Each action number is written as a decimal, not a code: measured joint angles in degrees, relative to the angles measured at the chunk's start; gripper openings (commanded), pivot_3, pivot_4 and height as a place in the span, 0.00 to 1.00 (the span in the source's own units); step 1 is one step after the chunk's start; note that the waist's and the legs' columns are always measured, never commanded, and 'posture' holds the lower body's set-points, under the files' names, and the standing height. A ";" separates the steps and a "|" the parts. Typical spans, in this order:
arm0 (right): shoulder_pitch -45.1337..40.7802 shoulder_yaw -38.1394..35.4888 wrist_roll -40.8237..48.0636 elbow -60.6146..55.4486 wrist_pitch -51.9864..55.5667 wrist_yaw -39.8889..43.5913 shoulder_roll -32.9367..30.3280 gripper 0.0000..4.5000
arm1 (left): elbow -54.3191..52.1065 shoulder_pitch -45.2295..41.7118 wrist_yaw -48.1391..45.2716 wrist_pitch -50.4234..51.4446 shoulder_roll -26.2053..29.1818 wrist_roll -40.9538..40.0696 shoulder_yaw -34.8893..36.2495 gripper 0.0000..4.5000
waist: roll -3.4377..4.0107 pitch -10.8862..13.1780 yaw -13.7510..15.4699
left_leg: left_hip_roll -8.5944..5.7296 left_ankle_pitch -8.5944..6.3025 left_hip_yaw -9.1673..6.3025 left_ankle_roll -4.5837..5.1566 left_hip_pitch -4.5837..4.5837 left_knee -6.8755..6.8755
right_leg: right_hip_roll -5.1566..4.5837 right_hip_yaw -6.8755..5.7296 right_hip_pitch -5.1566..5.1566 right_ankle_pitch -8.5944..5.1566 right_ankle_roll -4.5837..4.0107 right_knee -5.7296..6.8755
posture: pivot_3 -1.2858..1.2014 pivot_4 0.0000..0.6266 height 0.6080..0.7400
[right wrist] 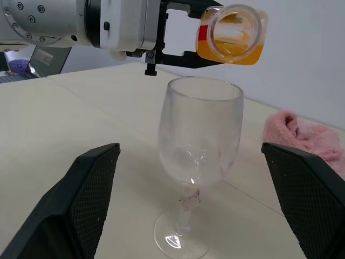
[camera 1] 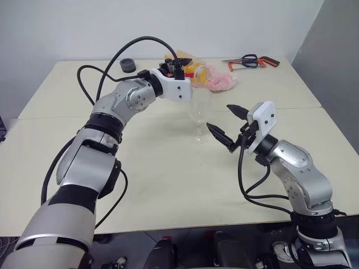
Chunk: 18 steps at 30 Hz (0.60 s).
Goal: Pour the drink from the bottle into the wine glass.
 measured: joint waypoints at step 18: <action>0.01 0.00 0.00 0.15 -0.66 0.16 -0.02 1.00 | 0.87 -0.38 2.97 -0.70 1.10 2.77 -1.04 0.36 | 0.00 0.00 -0.01 | -0.01 0.00 0.01 0.00 0.00 0.01 | 0.00 0.00 -0.01 0.00 0.00 0.02 | 0.52 0.24 1.00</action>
